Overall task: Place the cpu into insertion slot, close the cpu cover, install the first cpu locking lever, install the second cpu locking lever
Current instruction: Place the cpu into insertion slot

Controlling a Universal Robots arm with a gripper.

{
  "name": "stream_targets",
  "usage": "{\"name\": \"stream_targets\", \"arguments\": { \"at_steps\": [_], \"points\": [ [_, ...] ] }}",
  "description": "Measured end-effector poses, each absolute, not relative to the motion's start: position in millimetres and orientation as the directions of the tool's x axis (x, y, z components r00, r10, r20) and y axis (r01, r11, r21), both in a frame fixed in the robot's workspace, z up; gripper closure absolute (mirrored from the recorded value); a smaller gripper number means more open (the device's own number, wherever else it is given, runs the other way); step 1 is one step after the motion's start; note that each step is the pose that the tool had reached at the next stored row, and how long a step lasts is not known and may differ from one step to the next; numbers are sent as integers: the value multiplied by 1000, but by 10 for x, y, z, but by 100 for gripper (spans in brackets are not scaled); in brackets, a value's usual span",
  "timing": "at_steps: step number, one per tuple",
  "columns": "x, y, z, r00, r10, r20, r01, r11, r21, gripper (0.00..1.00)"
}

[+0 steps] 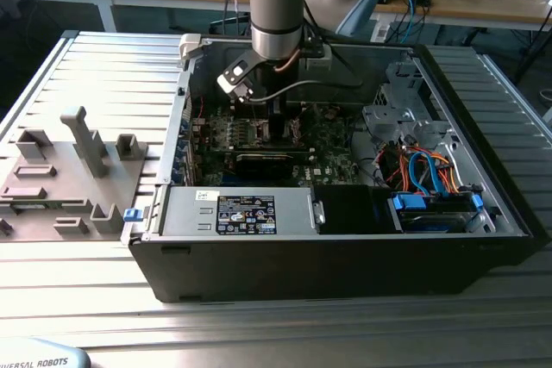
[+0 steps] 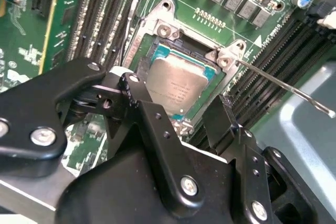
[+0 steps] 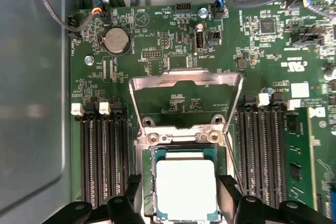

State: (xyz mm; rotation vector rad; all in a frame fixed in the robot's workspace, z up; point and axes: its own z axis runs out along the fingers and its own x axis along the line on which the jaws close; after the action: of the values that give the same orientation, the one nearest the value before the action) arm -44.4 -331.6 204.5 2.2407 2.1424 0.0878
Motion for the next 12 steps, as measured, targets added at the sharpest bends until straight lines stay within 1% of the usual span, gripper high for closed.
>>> {"name": "stream_targets", "arguments": {
  "at_steps": [4, 8, 10, 12],
  "points": [
    [-443, -3318, 2066, 44, 999, 12, 997, -45, 68, 33],
    [-444, -3320, 2191, 44, 999, 12, 997, -45, 68, 33],
    [-443, -3320, 2201, 44, 999, 12, 997, -45, 68, 33],
    [-442, -3320, 2201, 44, 999, 12, 997, -45, 68, 34]
  ]
}}
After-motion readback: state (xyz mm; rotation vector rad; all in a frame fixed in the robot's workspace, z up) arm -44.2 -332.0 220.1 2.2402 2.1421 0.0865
